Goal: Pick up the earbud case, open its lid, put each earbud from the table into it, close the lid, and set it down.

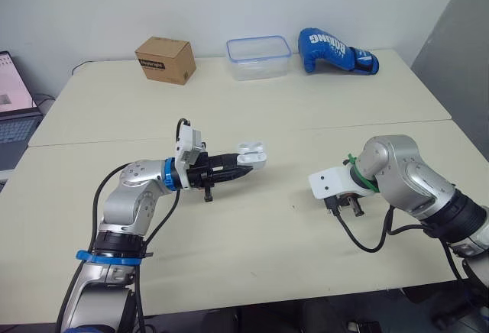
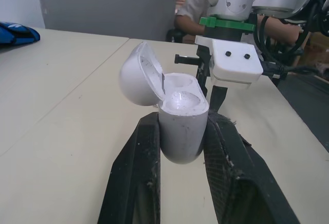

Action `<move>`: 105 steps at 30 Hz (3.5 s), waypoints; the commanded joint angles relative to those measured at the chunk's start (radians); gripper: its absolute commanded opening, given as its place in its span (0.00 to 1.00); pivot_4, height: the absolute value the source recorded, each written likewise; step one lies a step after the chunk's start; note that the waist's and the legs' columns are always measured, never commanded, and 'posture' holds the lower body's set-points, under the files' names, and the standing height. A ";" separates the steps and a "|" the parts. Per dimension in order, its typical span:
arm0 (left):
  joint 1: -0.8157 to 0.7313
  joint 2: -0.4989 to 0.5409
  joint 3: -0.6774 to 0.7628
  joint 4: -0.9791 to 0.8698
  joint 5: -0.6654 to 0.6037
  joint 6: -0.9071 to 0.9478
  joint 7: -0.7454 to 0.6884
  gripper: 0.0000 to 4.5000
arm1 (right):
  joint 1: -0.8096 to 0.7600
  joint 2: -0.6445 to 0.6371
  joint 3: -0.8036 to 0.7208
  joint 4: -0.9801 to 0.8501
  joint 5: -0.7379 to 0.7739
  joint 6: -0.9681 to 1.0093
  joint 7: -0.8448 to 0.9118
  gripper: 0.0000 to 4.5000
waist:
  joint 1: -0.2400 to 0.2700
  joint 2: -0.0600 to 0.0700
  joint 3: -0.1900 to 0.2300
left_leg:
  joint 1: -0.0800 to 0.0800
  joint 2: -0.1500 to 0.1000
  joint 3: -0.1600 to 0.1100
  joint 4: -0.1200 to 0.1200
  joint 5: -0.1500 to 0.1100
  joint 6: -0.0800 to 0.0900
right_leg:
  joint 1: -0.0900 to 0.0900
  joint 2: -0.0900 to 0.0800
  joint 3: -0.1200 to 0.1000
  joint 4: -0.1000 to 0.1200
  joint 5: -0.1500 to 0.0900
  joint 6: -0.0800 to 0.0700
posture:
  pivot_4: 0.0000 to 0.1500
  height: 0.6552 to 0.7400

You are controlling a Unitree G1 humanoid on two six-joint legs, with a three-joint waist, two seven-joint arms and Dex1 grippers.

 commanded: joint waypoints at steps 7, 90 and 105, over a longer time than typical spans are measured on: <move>-0.038 -0.036 0.016 0.032 0.010 -0.074 0.023 0.18 | 0.063 0.044 -0.287 -0.218 0.150 0.348 -0.098 0.09 | 0.002 0.000 0.000 | 0.000 0.000 -0.001 0.000 0.000 0.000 | 0.000 0.000 0.000 0.000 0.000 0.000 | 1.00 0.89; -0.245 -0.095 0.056 0.314 0.076 -0.199 0.113 0.18 | 0.253 0.990 -0.533 -0.200 0.671 0.131 -1.373 0.09 | -0.024 0.001 -0.002 | 0.005 0.000 0.000 -0.002 0.001 -0.002 | -0.004 0.000 0.006 0.010 0.000 0.000 | 1.00 0.89; -0.268 -0.115 0.052 0.298 0.063 -0.173 0.106 0.18 | 0.241 1.000 -0.518 -0.176 0.677 0.131 -1.397 0.09 | -0.024 0.001 -0.002 | 0.005 0.000 0.000 -0.002 0.001 -0.002 | -0.004 0.000 0.006 0.010 0.000 0.000 | 1.00 0.89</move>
